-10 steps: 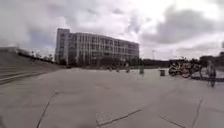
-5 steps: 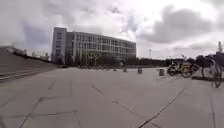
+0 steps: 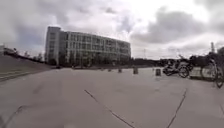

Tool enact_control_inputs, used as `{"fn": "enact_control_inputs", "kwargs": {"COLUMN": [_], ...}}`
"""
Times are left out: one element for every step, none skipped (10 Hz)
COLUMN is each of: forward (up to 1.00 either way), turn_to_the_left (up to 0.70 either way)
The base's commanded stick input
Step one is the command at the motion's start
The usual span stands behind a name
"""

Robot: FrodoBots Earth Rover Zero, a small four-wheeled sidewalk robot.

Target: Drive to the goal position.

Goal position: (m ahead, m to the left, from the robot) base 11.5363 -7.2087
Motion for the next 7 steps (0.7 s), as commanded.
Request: {"fn": "enact_control_inputs", "kwargs": {"forward": [0.70, 0.70, 0.70, 0.70, 0.70, 0.70, 0.70], "turn_to_the_left": [-0.24, -0.15, -0.09, -0.03, -0.23, -0.07, -0.19]}}
